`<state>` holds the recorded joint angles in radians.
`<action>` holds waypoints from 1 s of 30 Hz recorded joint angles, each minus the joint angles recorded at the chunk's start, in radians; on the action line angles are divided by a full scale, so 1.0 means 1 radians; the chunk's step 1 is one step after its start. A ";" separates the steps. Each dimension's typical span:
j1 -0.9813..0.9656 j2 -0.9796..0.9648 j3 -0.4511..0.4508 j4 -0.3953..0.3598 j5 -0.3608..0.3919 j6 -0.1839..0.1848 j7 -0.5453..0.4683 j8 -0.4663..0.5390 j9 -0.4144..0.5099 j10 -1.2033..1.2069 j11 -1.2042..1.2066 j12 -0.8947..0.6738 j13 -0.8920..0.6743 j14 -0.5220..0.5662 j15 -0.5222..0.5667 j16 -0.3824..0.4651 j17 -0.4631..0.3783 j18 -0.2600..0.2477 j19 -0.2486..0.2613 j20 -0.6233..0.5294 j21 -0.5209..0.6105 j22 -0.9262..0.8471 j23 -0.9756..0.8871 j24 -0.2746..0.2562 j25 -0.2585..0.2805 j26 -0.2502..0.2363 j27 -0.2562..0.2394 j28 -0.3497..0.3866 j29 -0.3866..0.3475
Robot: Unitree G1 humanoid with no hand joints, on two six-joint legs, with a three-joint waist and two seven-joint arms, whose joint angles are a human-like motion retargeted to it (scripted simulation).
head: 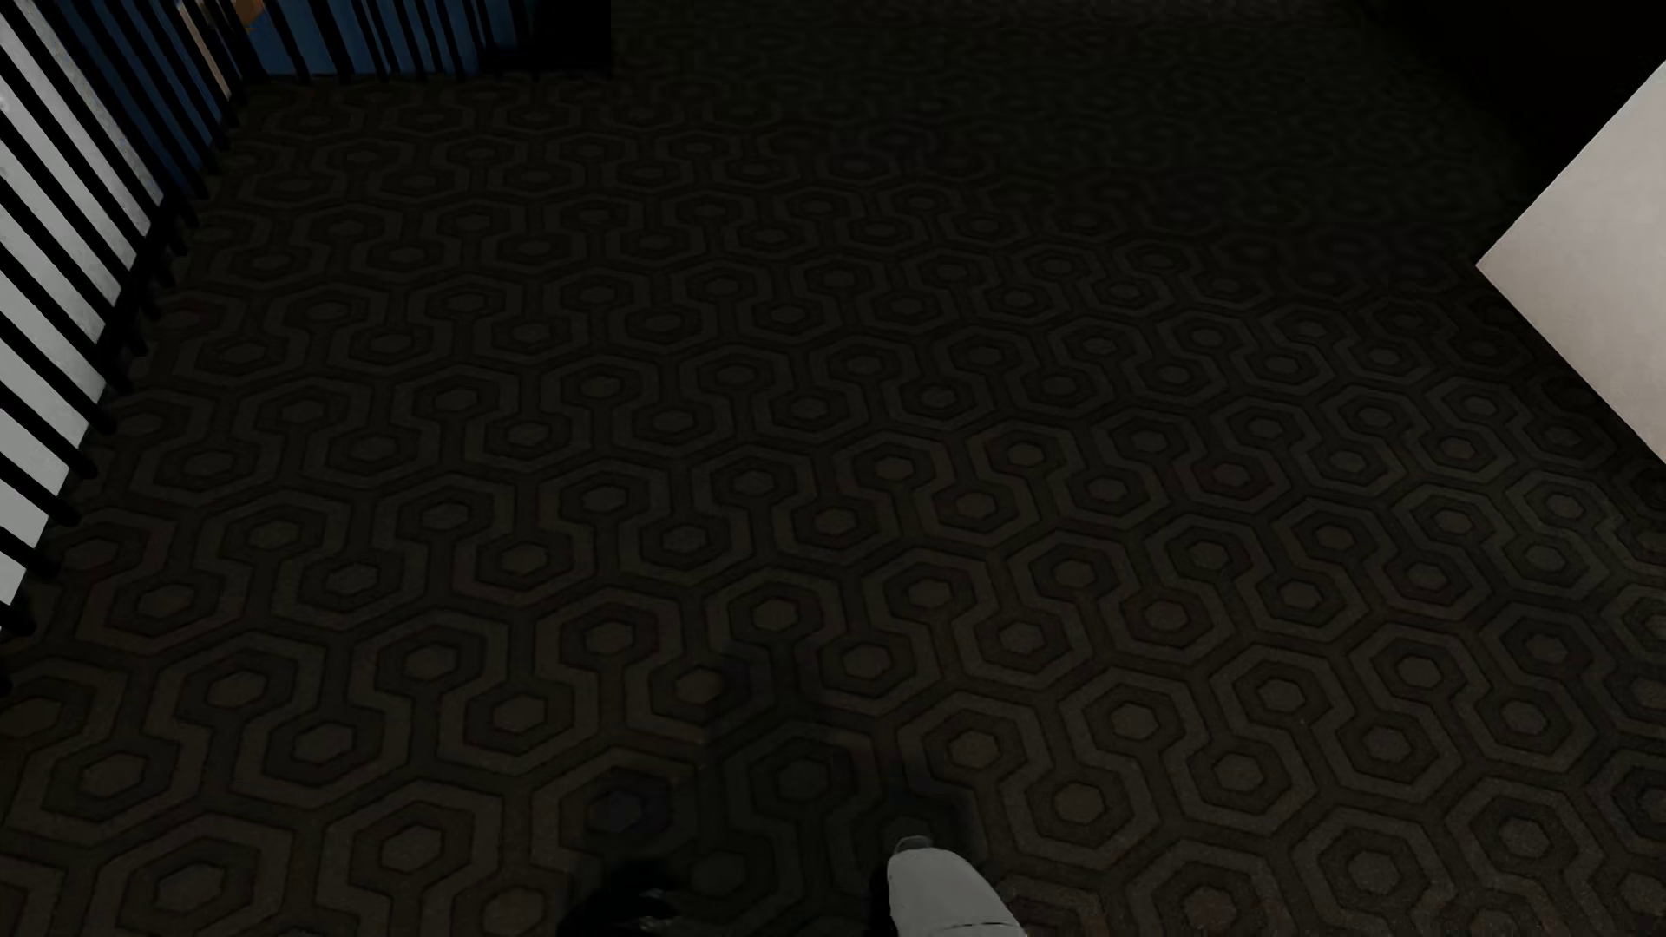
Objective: Advance
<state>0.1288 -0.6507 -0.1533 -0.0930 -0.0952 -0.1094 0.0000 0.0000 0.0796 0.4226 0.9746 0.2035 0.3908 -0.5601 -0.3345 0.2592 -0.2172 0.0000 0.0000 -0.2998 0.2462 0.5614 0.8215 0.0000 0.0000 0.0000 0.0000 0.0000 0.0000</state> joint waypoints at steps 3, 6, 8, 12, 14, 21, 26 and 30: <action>0.099 -0.075 -0.019 0.013 -0.033 0.004 0.000 0.000 0.035 0.004 -0.232 -0.077 0.028 -0.082 0.134 -0.012 -0.005 0.000 0.000 0.031 -0.035 -0.205 0.074 0.000 0.000 0.000 0.000 0.000 0.000; 0.214 -0.067 -0.048 0.041 -0.072 0.015 0.000 0.000 0.033 0.022 -0.330 -0.135 0.030 -0.132 0.188 -0.036 -0.008 0.000 0.000 0.043 -0.103 -0.320 0.165 0.000 0.000 0.000 0.000 0.000 0.000; 0.236 -0.073 -0.057 0.080 -0.053 0.054 0.000 0.000 0.016 0.011 -0.244 -0.139 0.022 0.018 0.317 -0.044 -0.024 0.000 0.000 0.027 -0.100 -0.342 0.198 0.000 0.000 0.000 0.000 0.000 0.000; -0.051 0.086 0.008 0.080 0.053 0.085 0.000 0.000 0.043 0.616 -0.158 -0.122 -0.070 0.775 0.222 0.016 -0.048 0.000 0.000 -0.115 -0.025 -0.198 0.159 0.000 0.000 0.000 0.000 0.000 0.000; -0.278 0.246 0.039 0.077 0.069 0.094 0.000 0.000 0.052 0.981 -0.187 -0.103 -0.102 0.633 0.156 0.037 -0.062 0.000 0.000 -0.194 -0.018 -0.094 0.042 0.000 0.000 0.000 0.000 0.000 0.000; -0.625 0.834 0.225 0.061 0.100 0.054 0.000 0.000 0.033 0.228 -0.427 0.179 -0.165 0.720 -0.041 0.052 -0.046 0.000 0.000 -0.052 -0.093 0.189 -0.431 0.000 0.000 0.000 0.000 0.000 0.000; -0.634 1.093 0.345 0.081 0.047 0.060 0.000 0.000 -0.020 0.081 -0.385 0.319 -0.151 0.337 0.034 0.009 -0.036 0.000 0.000 0.086 -0.125 0.304 -0.510 0.000 0.000 0.000 0.000 0.000 0.000; -0.638 0.822 0.290 0.021 -0.067 -0.012 0.000 0.000 -0.006 0.293 0.264 0.278 -0.111 0.844 0.517 0.014 -0.026 0.000 0.000 -0.018 0.002 0.382 -0.300 0.000 0.000 0.000 0.000 0.000 0.000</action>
<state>-0.5090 0.1711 0.1368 -0.0720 -0.1619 -0.1213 0.0000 0.0000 0.0737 0.7156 1.2389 0.4814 0.2798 0.2835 0.1823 0.2734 -0.2436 0.0000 0.0000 -0.3182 0.2477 0.9438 0.5217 0.0000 0.0000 0.0000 0.0000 0.0000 0.0000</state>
